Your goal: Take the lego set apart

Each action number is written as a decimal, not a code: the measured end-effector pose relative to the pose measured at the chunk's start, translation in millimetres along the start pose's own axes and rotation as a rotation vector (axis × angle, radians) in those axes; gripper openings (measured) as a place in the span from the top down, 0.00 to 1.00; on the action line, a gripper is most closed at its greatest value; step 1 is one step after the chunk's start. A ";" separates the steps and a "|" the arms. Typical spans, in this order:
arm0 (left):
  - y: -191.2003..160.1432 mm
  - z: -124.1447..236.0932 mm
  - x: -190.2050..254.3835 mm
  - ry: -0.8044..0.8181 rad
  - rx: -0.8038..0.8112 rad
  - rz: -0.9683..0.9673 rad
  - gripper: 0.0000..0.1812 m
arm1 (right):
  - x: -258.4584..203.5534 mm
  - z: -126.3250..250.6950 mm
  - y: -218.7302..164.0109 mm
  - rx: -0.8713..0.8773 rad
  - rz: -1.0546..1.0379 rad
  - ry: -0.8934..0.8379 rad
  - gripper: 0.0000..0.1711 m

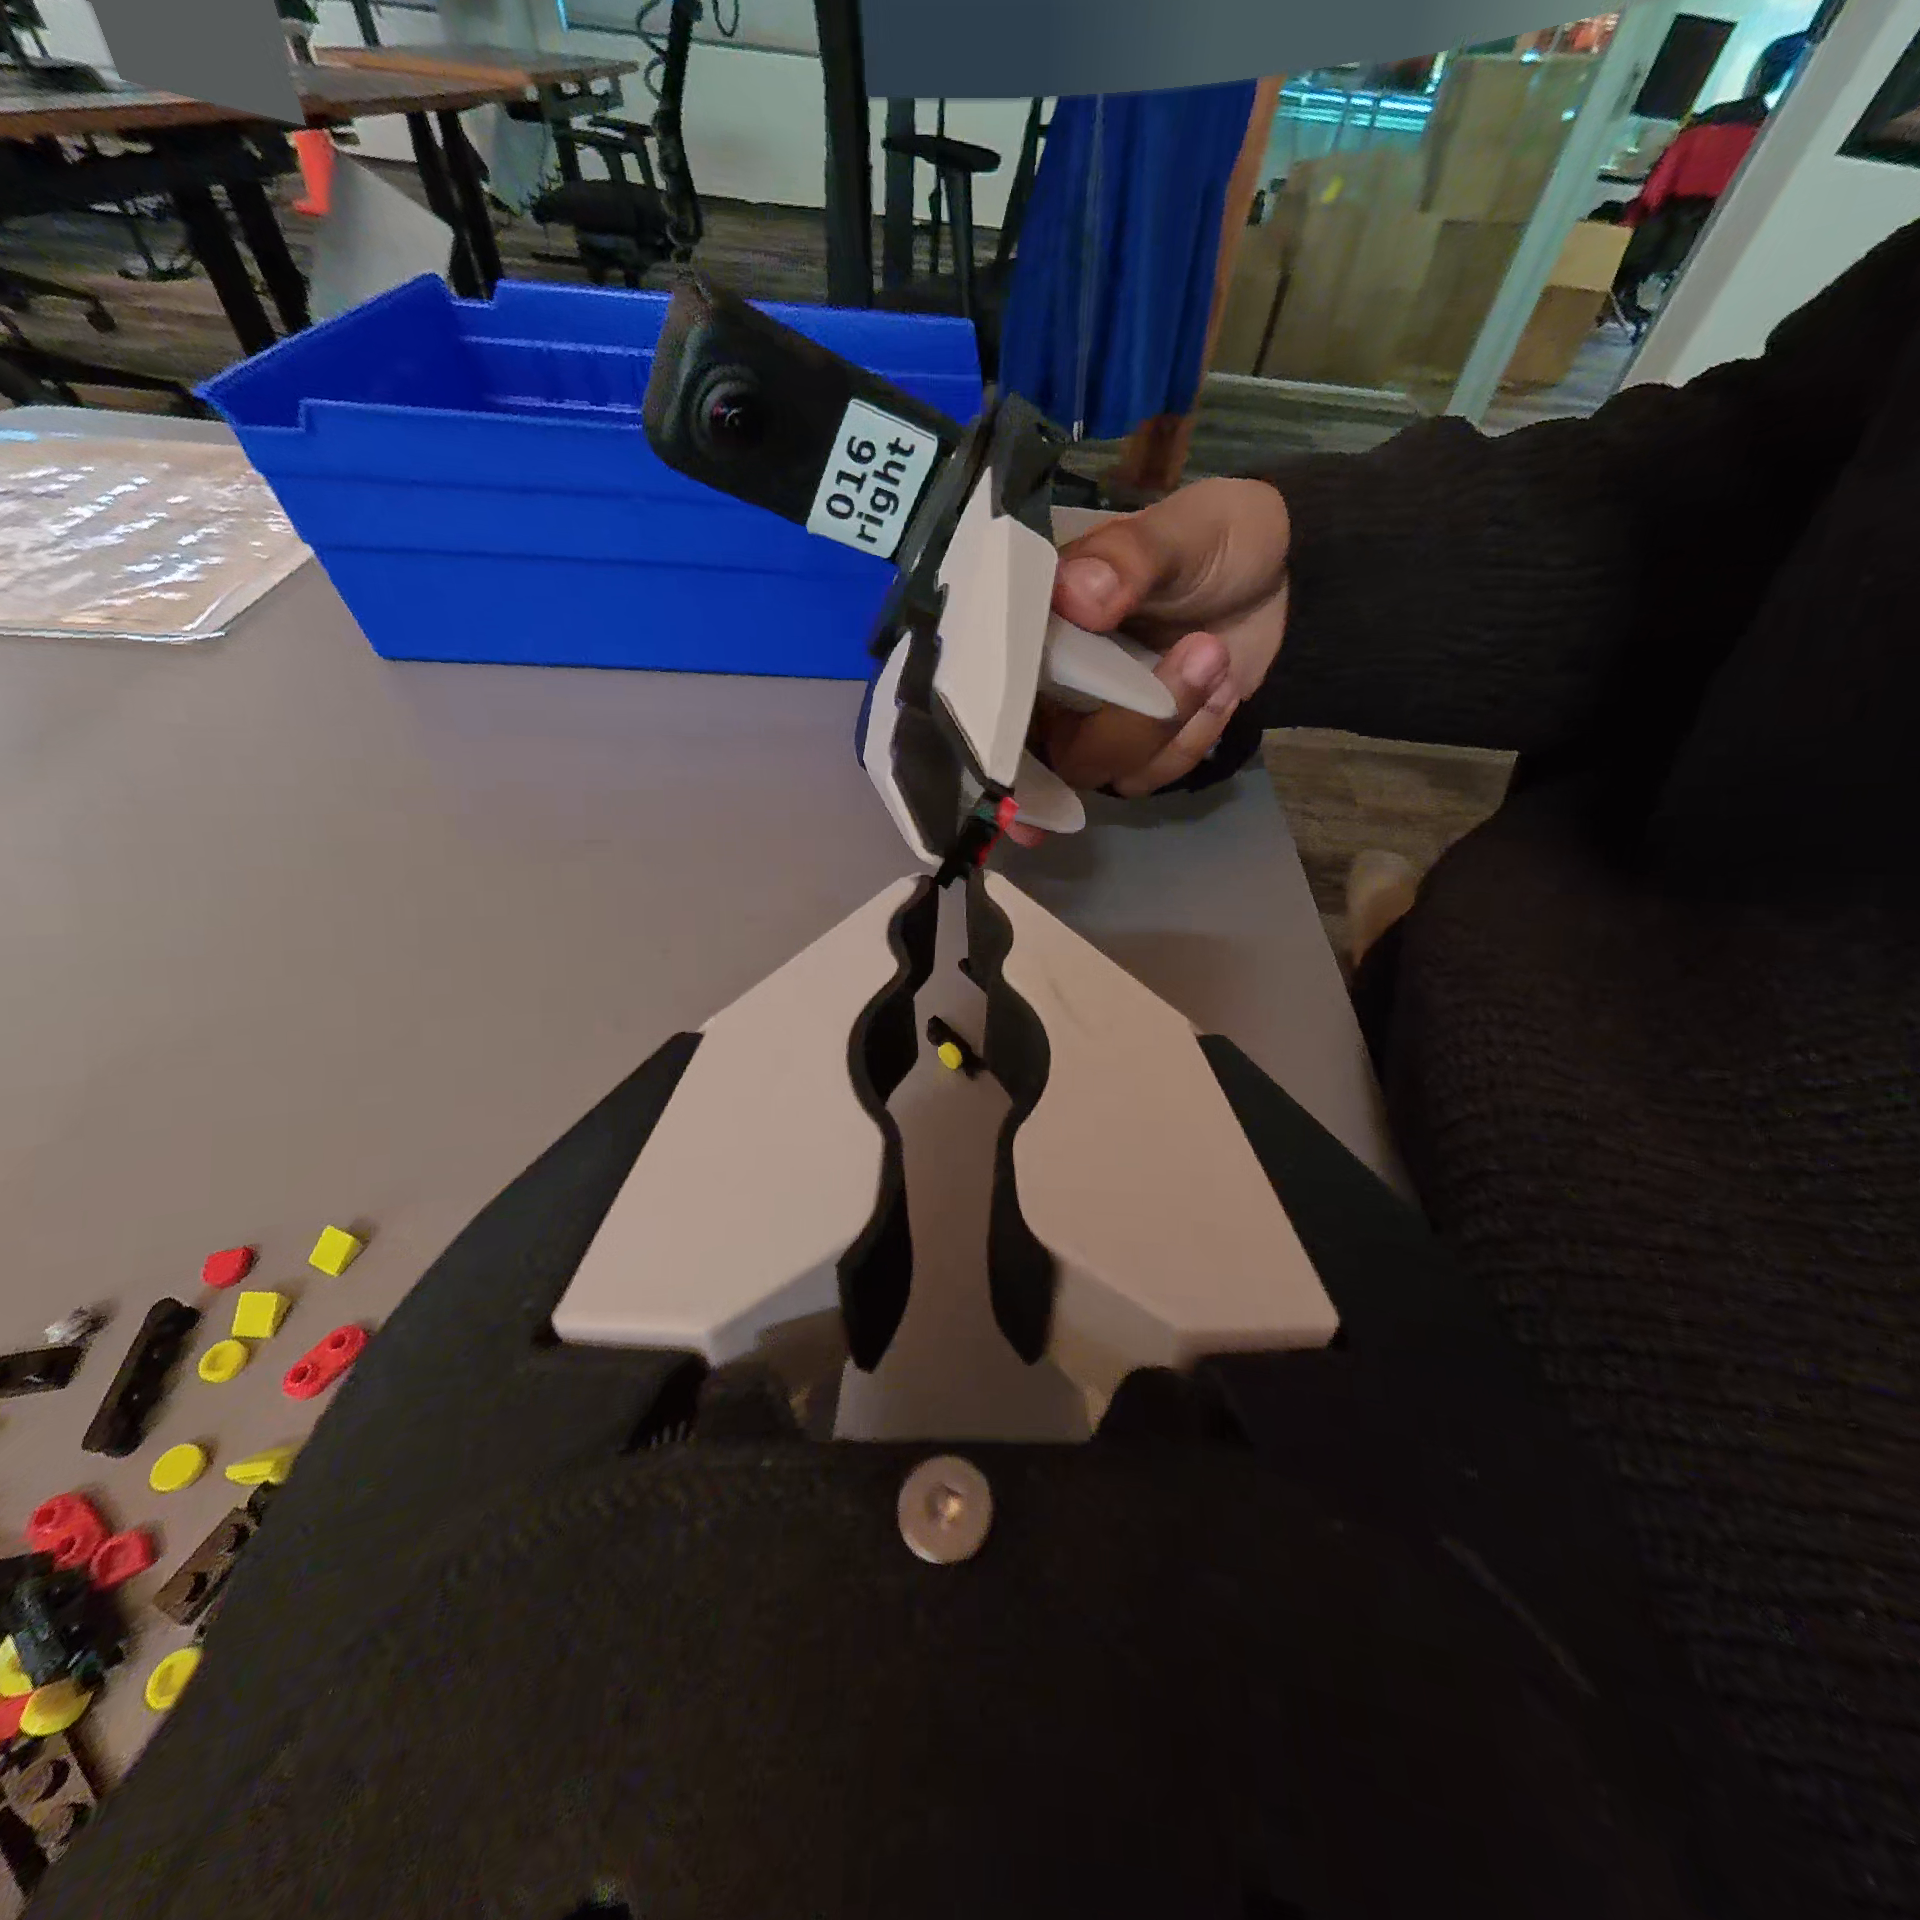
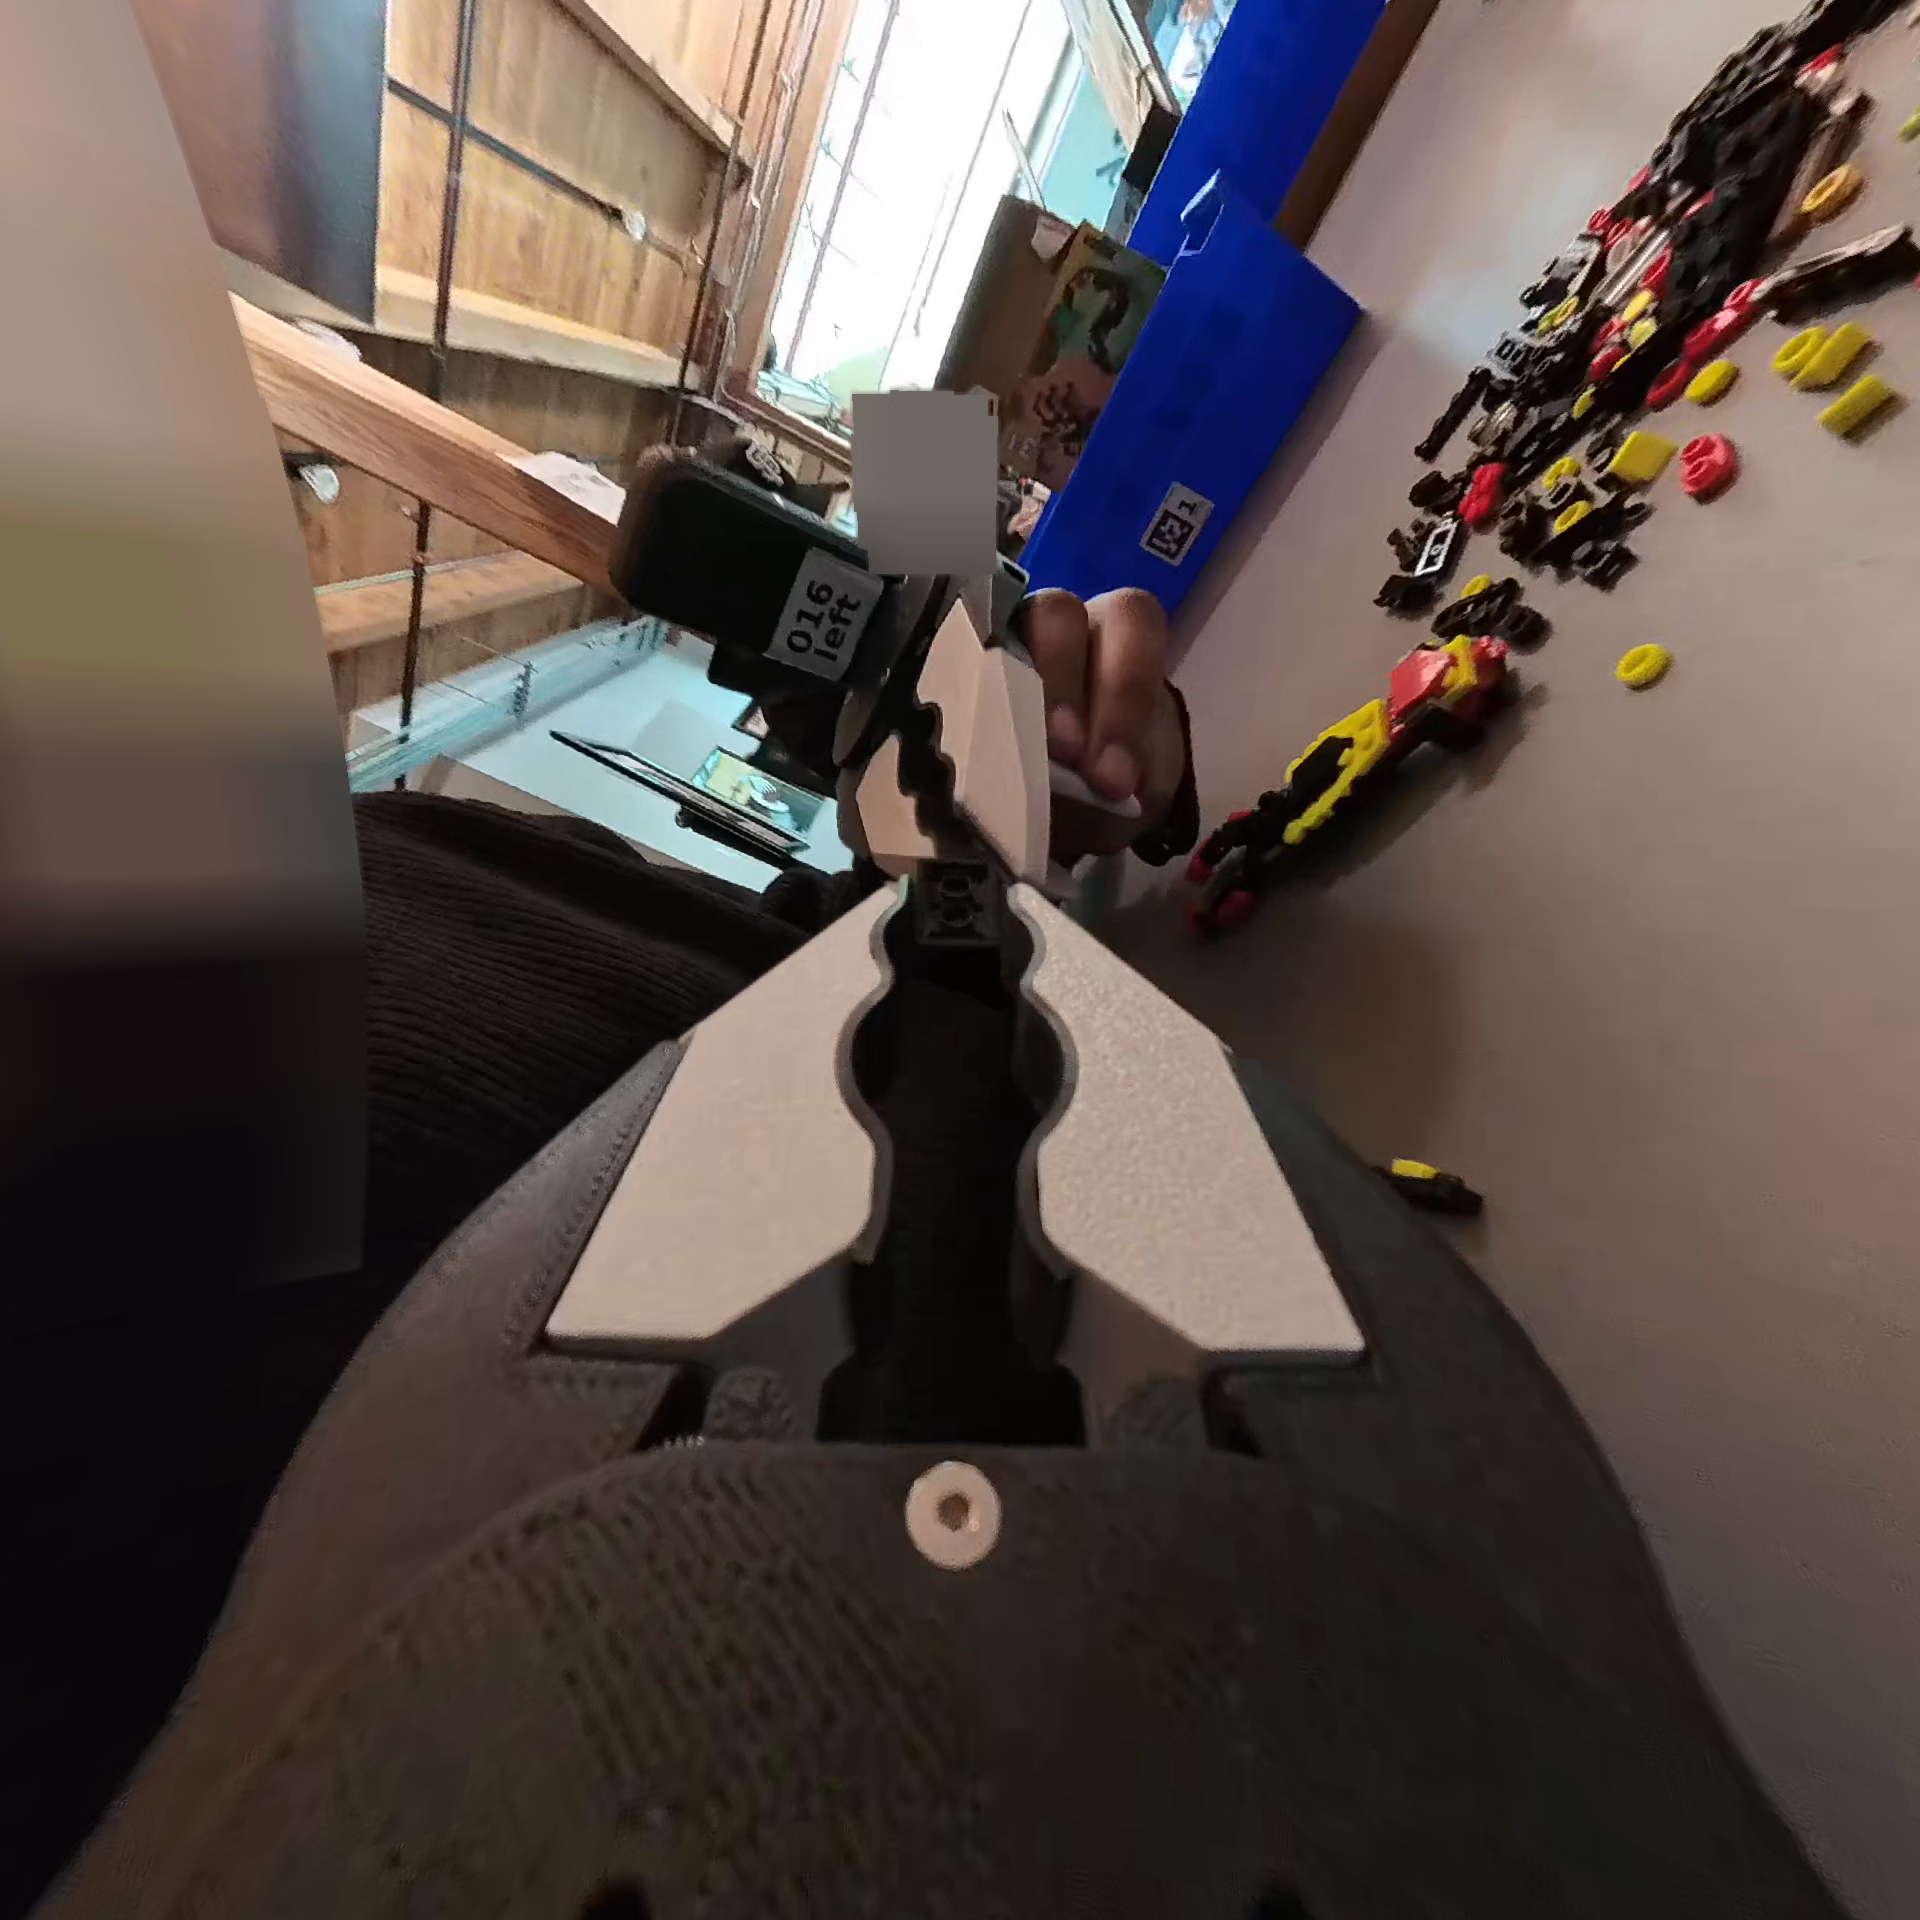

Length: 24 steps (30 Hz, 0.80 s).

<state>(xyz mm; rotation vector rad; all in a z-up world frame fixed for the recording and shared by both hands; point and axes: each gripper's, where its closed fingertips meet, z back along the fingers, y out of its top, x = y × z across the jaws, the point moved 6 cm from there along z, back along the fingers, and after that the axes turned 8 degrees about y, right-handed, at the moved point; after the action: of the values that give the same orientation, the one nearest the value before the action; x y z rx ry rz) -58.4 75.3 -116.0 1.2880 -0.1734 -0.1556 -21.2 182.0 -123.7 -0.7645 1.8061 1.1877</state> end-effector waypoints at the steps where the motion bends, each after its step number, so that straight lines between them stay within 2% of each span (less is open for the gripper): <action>1: 0.4 0.4 -0.6 0.001 0.003 0.003 0.99 | 0.5 1.3 1.5 0.021 -0.010 0.005 0.91; 5: 1.9 -0.3 -6.9 0.034 0.009 0.064 1.00 | 4.7 8.9 8.2 0.070 0.019 -0.057 0.90; 9: 1.7 -1.1 -17.6 0.048 0.002 0.216 1.00 | 6.8 13.1 11.4 0.046 0.147 -0.206 0.89; 12: -6.6 -1.7 -27.2 0.055 -0.057 0.332 1.00 | 8.8 13.7 10.8 -0.016 0.256 -0.330 0.89; 14: -13.0 -1.8 -37.9 0.119 -0.094 0.385 1.00 | 14.7 17.4 10.1 -0.051 0.301 -0.439 0.90; 22: -19.1 3.2 -56.5 0.265 -0.097 0.445 1.00 | 30.4 25.3 7.1 -0.243 0.503 -0.773 0.89; 24: -22.1 2.4 -58.0 0.291 -0.124 0.443 1.00 | 31.7 20.9 5.5 -0.303 0.588 -0.825 0.83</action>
<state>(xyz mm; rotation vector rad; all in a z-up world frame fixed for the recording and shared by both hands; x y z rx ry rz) -115.9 79.3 -139.0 1.1060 -0.1917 0.3931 -34.5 201.9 -153.7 0.1610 1.1672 1.8364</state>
